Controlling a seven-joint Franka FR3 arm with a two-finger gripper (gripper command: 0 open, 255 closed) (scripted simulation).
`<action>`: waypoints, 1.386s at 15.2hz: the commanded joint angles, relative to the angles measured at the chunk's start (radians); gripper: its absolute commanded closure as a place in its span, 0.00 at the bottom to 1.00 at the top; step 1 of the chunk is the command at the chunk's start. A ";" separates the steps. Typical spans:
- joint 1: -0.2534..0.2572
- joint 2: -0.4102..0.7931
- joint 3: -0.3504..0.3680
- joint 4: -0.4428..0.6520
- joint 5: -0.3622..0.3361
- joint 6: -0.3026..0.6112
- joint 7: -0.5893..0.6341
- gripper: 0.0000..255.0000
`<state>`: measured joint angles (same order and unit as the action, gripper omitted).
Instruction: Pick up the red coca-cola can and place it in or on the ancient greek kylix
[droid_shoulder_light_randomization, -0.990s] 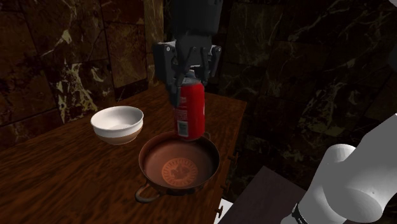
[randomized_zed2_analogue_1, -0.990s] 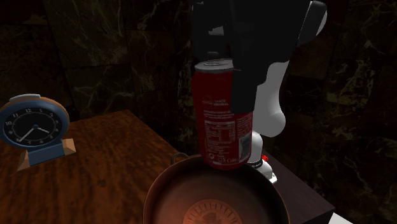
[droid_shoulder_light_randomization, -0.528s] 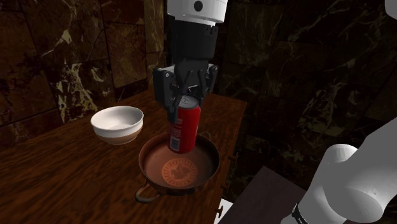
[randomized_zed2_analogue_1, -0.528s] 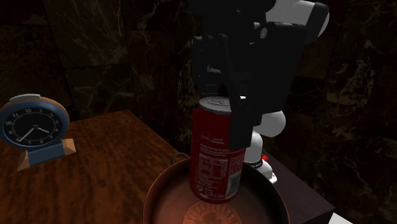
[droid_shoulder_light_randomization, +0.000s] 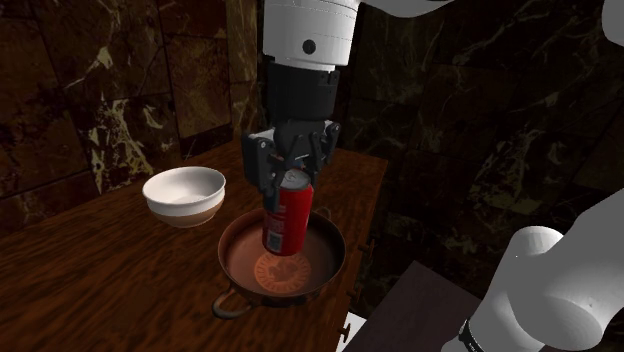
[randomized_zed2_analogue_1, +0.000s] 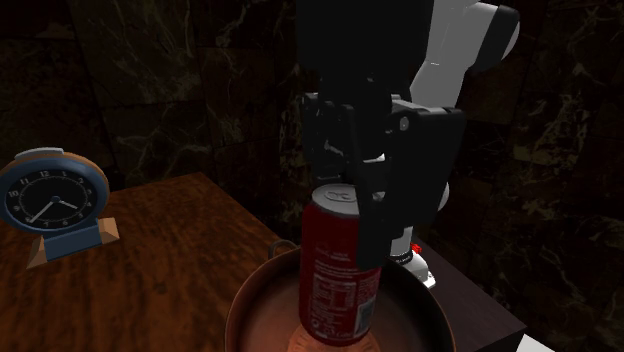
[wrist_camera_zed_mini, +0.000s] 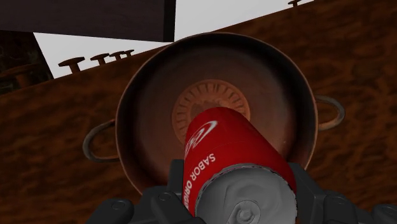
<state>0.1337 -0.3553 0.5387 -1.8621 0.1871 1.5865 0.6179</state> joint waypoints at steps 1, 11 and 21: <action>0.000 0.000 0.000 0.000 0.000 0.001 0.000 1.00; -0.005 0.020 -0.001 0.085 -0.010 -0.066 0.009 0.00; -0.010 0.044 0.001 0.169 -0.021 -0.127 0.019 0.00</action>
